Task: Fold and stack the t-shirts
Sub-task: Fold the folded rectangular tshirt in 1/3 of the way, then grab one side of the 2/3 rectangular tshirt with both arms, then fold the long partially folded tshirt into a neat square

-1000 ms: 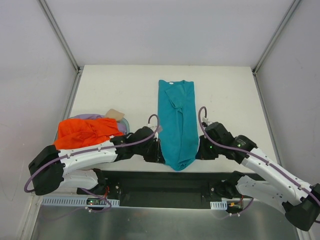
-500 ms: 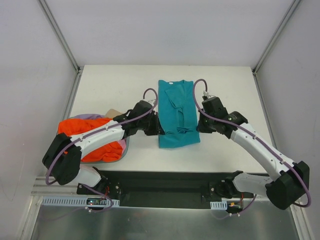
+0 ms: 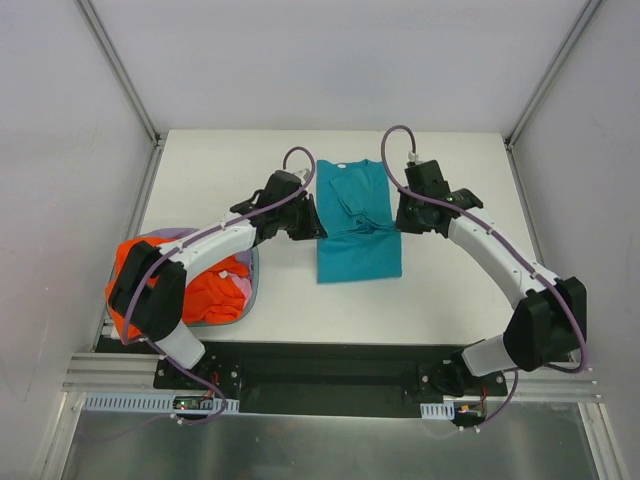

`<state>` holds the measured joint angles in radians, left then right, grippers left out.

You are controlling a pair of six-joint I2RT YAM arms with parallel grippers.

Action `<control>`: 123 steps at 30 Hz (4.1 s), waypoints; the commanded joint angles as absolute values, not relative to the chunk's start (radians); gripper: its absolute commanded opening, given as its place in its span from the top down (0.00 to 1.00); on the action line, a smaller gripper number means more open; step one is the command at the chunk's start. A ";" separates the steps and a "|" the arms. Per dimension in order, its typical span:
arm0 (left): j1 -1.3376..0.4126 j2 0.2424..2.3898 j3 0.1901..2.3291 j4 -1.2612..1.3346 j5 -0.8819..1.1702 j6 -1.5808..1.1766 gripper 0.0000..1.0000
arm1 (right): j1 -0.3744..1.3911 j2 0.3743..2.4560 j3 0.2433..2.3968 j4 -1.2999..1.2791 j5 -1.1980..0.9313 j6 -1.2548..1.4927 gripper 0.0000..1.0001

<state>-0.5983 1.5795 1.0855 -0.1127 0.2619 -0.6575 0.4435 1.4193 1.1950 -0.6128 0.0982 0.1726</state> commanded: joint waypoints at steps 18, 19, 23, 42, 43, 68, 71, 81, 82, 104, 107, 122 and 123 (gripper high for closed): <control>-0.499 1.905 1.341 -0.101 0.275 -0.627 0.86 | 0.354 1.805 1.453 -0.551 0.058 0.124 0.87; -0.497 1.914 1.345 -0.101 0.279 -0.626 0.79 | 0.354 1.816 1.457 -0.552 0.055 0.132 0.82; -0.495 1.899 1.361 -0.101 0.291 -0.612 0.37 | 0.354 1.812 1.460 -0.558 0.048 0.153 0.30; -0.591 1.408 0.829 -0.069 0.246 -0.732 0.01 | 0.342 1.237 0.869 -0.479 0.037 0.215 0.03; -0.592 1.398 0.795 -0.068 0.242 -0.744 0.01 | 0.334 1.220 0.838 -0.468 0.029 0.218 0.03; -0.664 1.720 0.896 0.005 0.207 -0.830 0.88 | 0.201 1.307 0.666 -0.265 -0.267 0.218 0.02; -0.666 1.720 0.903 -0.029 0.184 -0.822 1.00 | 0.201 1.319 0.670 -0.262 -0.271 0.216 0.04; -0.666 1.740 0.913 -0.035 0.189 -0.807 1.00 | 0.198 1.413 0.698 -0.229 -0.324 0.259 0.25; -0.667 1.740 0.911 -0.035 0.189 -0.807 1.00 | 0.199 1.420 0.703 -0.227 -0.324 0.262 0.27; -0.686 1.619 0.792 -0.037 0.203 -0.819 1.00 | 0.216 1.456 0.643 -0.235 -0.457 0.242 0.99; -0.716 1.518 0.700 -0.054 0.196 -0.837 1.00 | 0.251 1.373 0.583 -0.304 -0.485 0.224 0.99; -1.136 1.092 0.483 -0.264 0.164 -1.109 1.00 | 0.561 0.784 0.385 -0.742 -0.535 0.357 0.99; -1.144 1.082 0.488 -0.270 0.163 -1.108 1.00 | 0.569 0.766 0.385 -0.762 -0.537 0.373 0.99</control>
<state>-1.0916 1.1442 0.4789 -0.2138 0.1978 -1.0382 0.5362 0.8486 0.4046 -0.6247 -0.5087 0.2974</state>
